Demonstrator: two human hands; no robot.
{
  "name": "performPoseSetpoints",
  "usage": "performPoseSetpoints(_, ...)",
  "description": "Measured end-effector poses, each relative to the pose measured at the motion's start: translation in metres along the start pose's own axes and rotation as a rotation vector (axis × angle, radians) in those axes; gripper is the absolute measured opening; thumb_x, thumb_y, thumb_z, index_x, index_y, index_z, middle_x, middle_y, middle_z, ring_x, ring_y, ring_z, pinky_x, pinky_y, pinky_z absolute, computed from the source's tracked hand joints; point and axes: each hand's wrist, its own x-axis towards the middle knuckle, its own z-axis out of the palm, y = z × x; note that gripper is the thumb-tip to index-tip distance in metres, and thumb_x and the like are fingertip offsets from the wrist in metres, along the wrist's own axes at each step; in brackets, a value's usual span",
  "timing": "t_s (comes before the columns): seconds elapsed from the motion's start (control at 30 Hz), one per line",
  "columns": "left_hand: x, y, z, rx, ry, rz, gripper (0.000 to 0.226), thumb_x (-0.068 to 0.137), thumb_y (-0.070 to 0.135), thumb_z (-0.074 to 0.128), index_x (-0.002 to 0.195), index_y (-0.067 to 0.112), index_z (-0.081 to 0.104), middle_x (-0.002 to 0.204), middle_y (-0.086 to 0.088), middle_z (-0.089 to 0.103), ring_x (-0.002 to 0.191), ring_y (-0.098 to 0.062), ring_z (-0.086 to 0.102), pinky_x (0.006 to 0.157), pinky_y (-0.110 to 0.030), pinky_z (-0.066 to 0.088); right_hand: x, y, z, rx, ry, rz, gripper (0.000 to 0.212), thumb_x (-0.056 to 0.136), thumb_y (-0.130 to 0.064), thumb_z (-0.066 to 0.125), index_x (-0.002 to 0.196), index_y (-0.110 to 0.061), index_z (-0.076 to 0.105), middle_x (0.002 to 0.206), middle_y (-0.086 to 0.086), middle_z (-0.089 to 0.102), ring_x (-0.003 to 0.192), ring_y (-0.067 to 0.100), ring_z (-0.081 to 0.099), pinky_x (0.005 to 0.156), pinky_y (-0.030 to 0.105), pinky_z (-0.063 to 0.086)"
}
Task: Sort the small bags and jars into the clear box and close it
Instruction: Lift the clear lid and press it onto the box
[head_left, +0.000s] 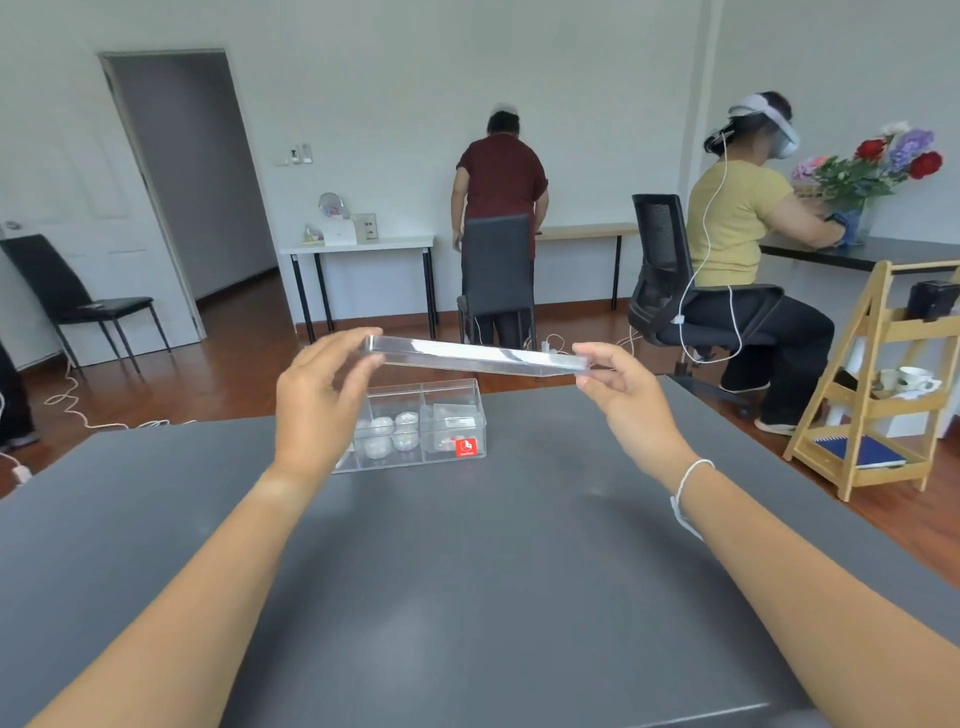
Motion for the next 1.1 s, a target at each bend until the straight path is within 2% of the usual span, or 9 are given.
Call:
performPoseSetpoints(0.07,0.002,-0.007,-0.012,-0.078,0.054,-0.056,0.023,0.084,0.019,0.061,0.105,0.027,0.066,0.095,0.022,0.061,0.082,0.004,0.059,0.08,-0.027,0.052,0.003,-0.001,0.017,0.023,-0.015,0.025,0.031,0.087,-0.003,0.052,0.111,-0.021,0.058,0.11,-0.003,0.062,0.094,0.008,0.058,0.077,0.005,0.044)
performPoseSetpoints(0.17,0.005,-0.017,-0.027,-0.107,0.08,-0.099,0.026,0.084,0.018,0.062,0.104,0.035,0.064,0.093,0.025,0.063,0.083,0.004,0.06,0.082,-0.027,0.053,0.008,-0.007,0.041,0.086,0.012,0.029,0.026,0.087,-0.006,0.052,0.109,-0.017,0.06,0.112,0.003,0.063,0.099,0.012,0.058,0.087,0.018,0.043)
performPoseSetpoints(0.3,0.011,-0.027,-0.044,-0.097,0.079,-0.131,0.038,0.083,0.02,0.062,0.099,0.054,0.059,0.086,0.023,0.065,0.073,0.007,0.058,0.073,-0.011,0.049,0.015,-0.02,0.068,0.16,0.09,-0.034,0.025,0.088,-0.009,0.052,0.094,-0.031,0.062,0.096,-0.01,0.064,0.096,0.009,0.059,0.092,0.027,0.046)
performPoseSetpoints(0.43,0.019,-0.044,-0.057,-0.062,0.061,-0.181,0.038,0.086,0.024,0.059,0.12,0.041,0.054,0.09,0.022,0.063,0.071,0.001,0.056,0.075,-0.002,0.041,0.021,-0.028,0.092,0.191,0.128,-0.049,0.024,0.089,-0.012,0.052,0.102,-0.028,0.063,0.098,-0.014,0.063,0.097,0.008,0.059,0.091,0.027,0.048)
performPoseSetpoints(0.57,0.01,-0.061,-0.062,0.03,0.019,-0.141,0.048,0.086,0.018,0.059,0.132,0.023,0.046,0.092,0.021,0.057,0.07,0.01,0.053,0.072,0.002,0.036,0.025,-0.032,0.106,0.233,0.122,-0.028,0.024,0.09,-0.011,0.051,0.107,-0.024,0.061,0.094,-0.002,0.062,0.084,0.009,0.058,0.074,0.016,0.054)
performPoseSetpoints(0.8,-0.002,-0.078,-0.064,0.088,-0.12,-0.158,0.071,0.081,0.021,0.066,0.141,0.028,0.028,0.09,0.018,0.051,0.075,-0.007,0.05,0.067,-0.002,0.038,0.027,-0.03,0.112,0.273,0.167,0.048,0.022,0.088,-0.011,0.054,0.106,-0.021,0.062,0.078,-0.005,0.063,0.06,0.006,0.051,0.053,0.011,0.049)
performPoseSetpoints(0.93,-0.004,-0.078,-0.063,0.15,-0.152,-0.141,0.069,0.082,0.026,0.063,0.14,0.035,0.027,0.075,0.009,0.045,0.073,-0.009,0.048,0.068,-0.004,0.038,0.028,-0.029,0.107,0.267,0.206,0.051,0.016,0.086,-0.011,0.058,0.1,-0.018,0.058,0.073,-0.002,0.065,0.053,0.008,0.049,0.046,0.012,0.045)
performPoseSetpoints(1.03,-0.007,-0.078,-0.062,0.163,-0.182,-0.137,0.067,0.082,0.03,0.062,0.14,0.034,0.029,0.077,0.014,0.047,0.077,-0.013,0.049,0.074,-0.017,0.04,0.026,-0.024,0.106,0.232,0.25,0.049,0.014,0.084,-0.013,0.061,0.096,-0.015,0.054,0.07,-0.005,0.065,0.043,0.0,0.05,0.043,0.011,0.043)
performPoseSetpoints(1.1,-0.011,-0.082,-0.062,0.172,-0.206,-0.148,0.065,0.082,0.035,0.062,0.14,0.031,0.033,0.082,0.016,0.047,0.081,-0.01,0.048,0.076,-0.018,0.039,0.024,-0.019,0.106,0.221,0.248,0.058,0.009,0.084,-0.014,0.06,0.092,-0.017,0.055,0.071,-0.006,0.064,0.043,0.0,0.051,0.042,0.012,0.043)
